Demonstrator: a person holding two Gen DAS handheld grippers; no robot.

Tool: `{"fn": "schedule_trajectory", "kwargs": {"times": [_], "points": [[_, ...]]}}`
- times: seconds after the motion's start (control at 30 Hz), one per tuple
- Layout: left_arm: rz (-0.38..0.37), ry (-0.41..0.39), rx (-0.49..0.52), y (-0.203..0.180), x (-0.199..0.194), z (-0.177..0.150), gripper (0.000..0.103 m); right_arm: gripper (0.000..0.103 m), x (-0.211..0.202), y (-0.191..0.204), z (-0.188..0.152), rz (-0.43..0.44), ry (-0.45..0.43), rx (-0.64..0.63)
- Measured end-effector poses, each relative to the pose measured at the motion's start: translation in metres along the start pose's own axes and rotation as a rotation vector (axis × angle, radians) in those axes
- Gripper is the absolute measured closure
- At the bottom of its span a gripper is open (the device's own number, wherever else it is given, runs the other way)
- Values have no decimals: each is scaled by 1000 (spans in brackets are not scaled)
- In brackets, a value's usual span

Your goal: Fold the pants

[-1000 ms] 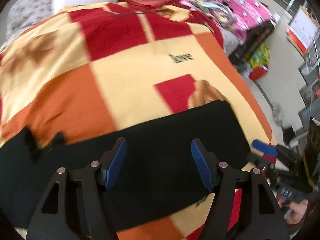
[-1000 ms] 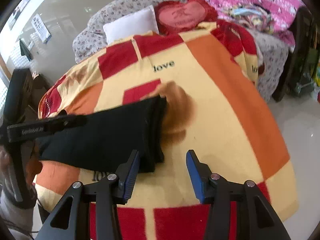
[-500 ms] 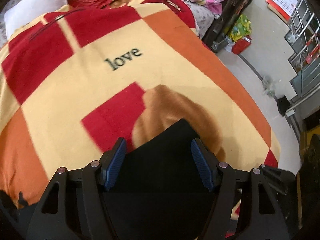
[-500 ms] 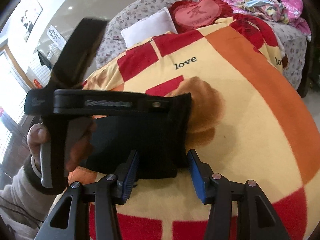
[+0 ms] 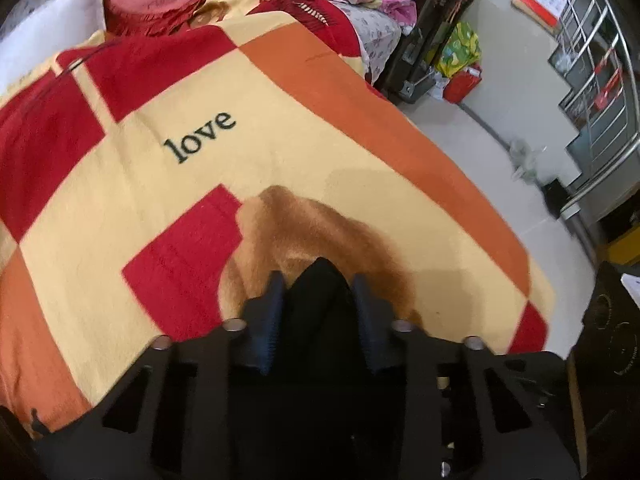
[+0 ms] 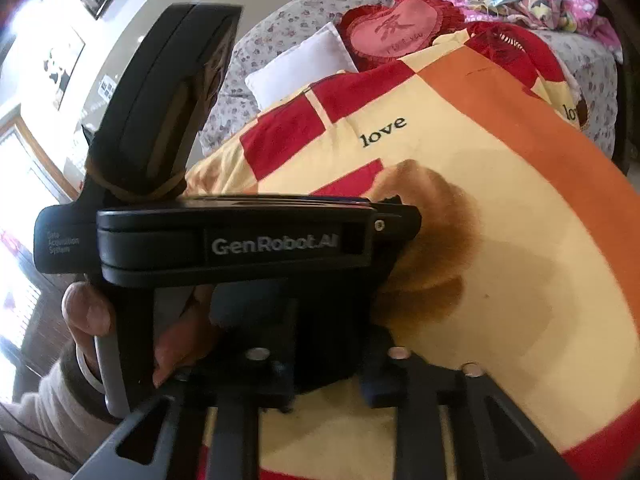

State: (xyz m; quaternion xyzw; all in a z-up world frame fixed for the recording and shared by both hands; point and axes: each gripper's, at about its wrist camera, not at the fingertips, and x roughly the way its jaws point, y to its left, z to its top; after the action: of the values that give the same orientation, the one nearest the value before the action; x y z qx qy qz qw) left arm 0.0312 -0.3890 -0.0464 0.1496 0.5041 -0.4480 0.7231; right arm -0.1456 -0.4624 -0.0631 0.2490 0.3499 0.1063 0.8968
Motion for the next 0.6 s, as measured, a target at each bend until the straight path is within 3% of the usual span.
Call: {"fn": "schedule_trajectory", "kwargs": {"times": [0.1,0.33,0.47,0.6], "points": [[-48,-39,-47,11,-29,-2,84,86,-5,28,11,35,-24,-62],[60,-210,-132,58,-137,-31,84,87,2,118,32,183,-33,-258],[162,-236,-271,115,-174,-76,84,87,43,167,22,259,38,-348],[250,-223,-405,160,-190,-125,84,84,105,192,1,325,167,-331]]}}
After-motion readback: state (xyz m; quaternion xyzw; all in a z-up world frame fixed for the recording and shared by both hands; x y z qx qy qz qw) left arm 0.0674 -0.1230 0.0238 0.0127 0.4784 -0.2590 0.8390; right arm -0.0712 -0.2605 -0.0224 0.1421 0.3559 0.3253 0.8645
